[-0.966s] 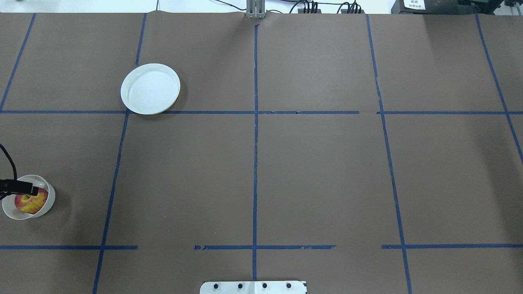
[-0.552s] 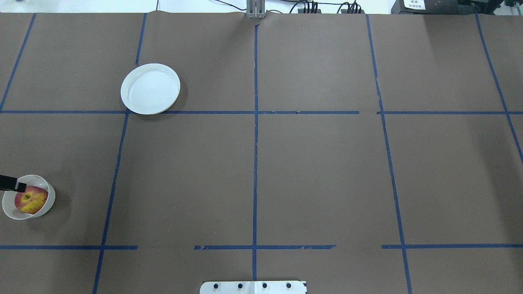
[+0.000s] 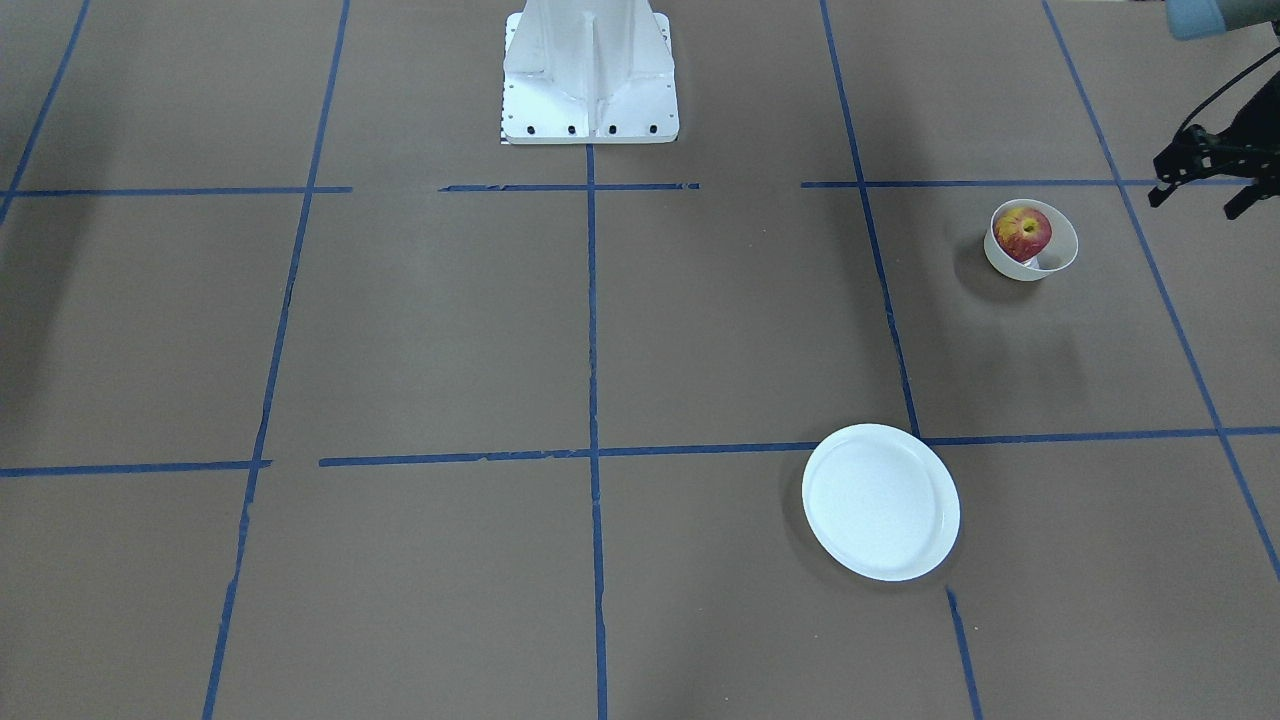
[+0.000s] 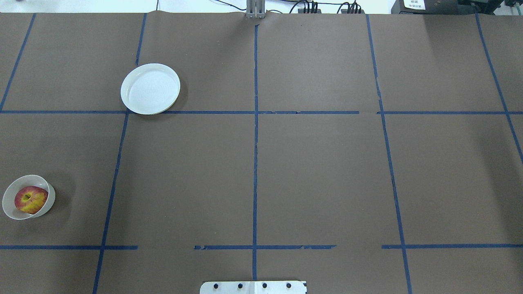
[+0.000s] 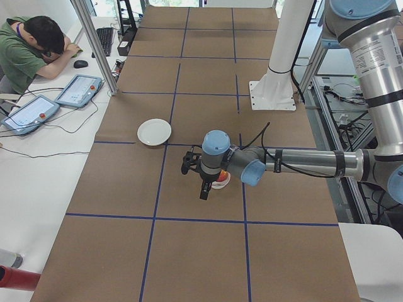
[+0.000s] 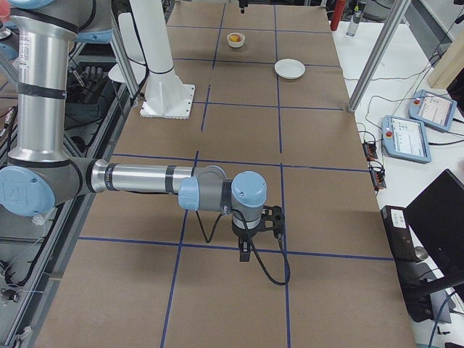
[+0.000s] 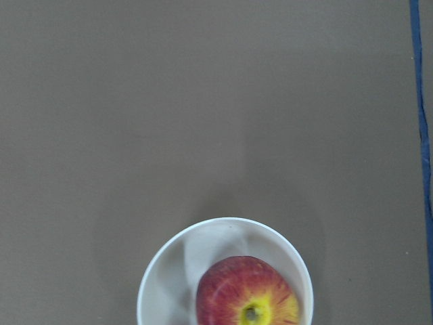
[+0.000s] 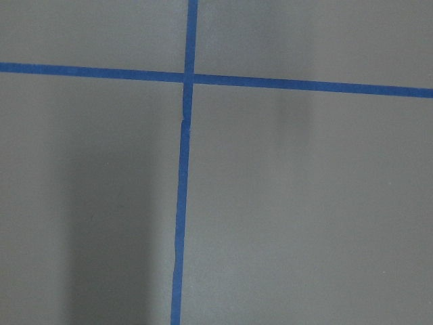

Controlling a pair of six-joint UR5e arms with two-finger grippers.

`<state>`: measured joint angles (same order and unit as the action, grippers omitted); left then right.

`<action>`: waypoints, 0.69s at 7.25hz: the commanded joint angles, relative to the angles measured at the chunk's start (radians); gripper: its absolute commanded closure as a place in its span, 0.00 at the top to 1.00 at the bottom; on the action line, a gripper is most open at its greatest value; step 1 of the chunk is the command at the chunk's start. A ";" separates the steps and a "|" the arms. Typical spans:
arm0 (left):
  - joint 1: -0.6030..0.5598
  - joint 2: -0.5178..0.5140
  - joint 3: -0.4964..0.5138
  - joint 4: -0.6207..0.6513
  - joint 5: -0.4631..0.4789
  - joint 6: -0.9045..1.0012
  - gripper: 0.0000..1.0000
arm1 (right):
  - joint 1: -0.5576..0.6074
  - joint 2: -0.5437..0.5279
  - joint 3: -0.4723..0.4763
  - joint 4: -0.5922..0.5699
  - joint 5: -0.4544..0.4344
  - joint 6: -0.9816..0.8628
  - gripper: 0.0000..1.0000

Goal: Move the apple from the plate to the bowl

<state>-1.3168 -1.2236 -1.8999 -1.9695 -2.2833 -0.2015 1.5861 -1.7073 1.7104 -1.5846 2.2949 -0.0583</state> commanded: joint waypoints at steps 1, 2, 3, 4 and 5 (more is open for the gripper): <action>-0.251 -0.133 -0.027 0.413 0.001 0.348 1.00 | 0.000 0.000 0.000 0.000 0.000 0.000 1.00; -0.316 -0.219 -0.028 0.567 0.002 0.417 1.00 | 0.000 0.000 0.000 0.000 0.000 0.000 1.00; -0.329 -0.206 -0.013 0.570 -0.005 0.497 1.00 | 0.000 0.000 0.000 0.000 0.000 0.000 1.00; -0.331 -0.183 -0.007 0.569 -0.015 0.494 1.00 | 0.000 0.000 0.000 0.000 0.000 0.000 1.00; -0.331 -0.174 0.004 0.569 -0.039 0.494 1.00 | 0.000 0.000 0.000 0.000 0.000 0.000 1.00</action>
<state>-1.6421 -1.4096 -1.9076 -1.4081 -2.2999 0.2811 1.5861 -1.7073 1.7104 -1.5846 2.2948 -0.0583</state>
